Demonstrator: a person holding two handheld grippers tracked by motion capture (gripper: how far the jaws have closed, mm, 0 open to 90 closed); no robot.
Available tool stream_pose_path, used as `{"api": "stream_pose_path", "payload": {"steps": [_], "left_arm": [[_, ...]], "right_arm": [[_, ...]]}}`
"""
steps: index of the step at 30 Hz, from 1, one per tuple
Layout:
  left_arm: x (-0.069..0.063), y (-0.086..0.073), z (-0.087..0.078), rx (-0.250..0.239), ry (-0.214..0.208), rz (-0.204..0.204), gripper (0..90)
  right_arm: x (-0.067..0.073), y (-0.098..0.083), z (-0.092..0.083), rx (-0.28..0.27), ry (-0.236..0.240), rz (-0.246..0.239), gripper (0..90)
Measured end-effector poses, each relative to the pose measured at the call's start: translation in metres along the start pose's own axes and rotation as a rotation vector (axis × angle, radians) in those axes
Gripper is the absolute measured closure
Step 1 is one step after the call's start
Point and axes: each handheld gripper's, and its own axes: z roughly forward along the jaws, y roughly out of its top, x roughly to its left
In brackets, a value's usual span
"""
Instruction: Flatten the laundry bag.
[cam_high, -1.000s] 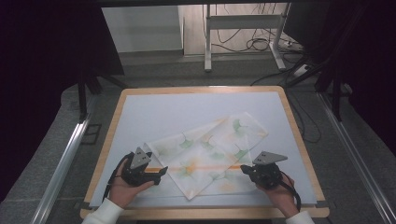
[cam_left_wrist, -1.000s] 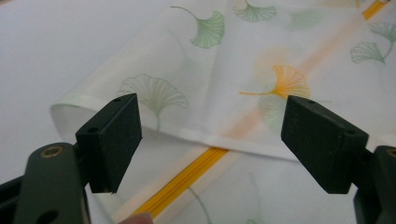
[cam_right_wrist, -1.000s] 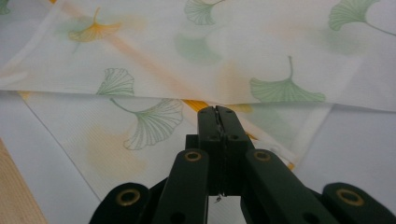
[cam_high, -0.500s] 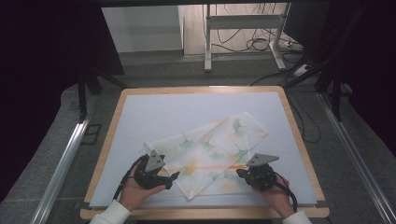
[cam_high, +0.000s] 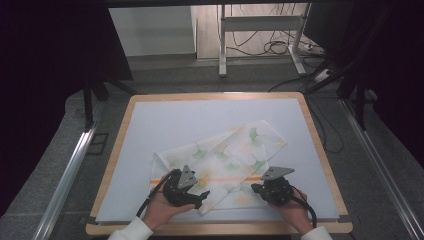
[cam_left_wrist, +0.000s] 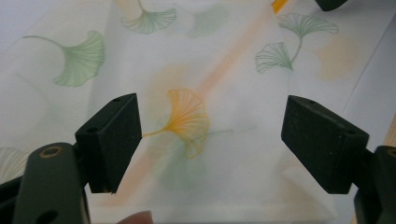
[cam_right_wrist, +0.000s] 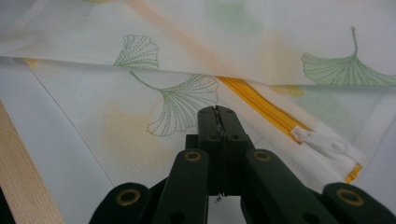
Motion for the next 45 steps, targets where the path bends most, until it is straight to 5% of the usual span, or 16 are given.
{"api": "stream_pose_path", "payload": {"steps": [18,26,45], "left_arm": [[-0.027,0.019,0.036,0.056,-0.051,0.040,21.3],[-0.034,0.022,0.052,0.098,-0.042,0.057,25.0],[-0.023,0.019,0.053,0.099,-0.114,0.016,72.2]], "right_arm": [[0.005,-0.002,0.004,0.036,0.009,-0.015,89.1],[0.003,-0.002,0.004,0.040,0.013,-0.017,89.2],[0.001,-0.003,0.004,0.038,0.025,-0.020,89.1]]}}
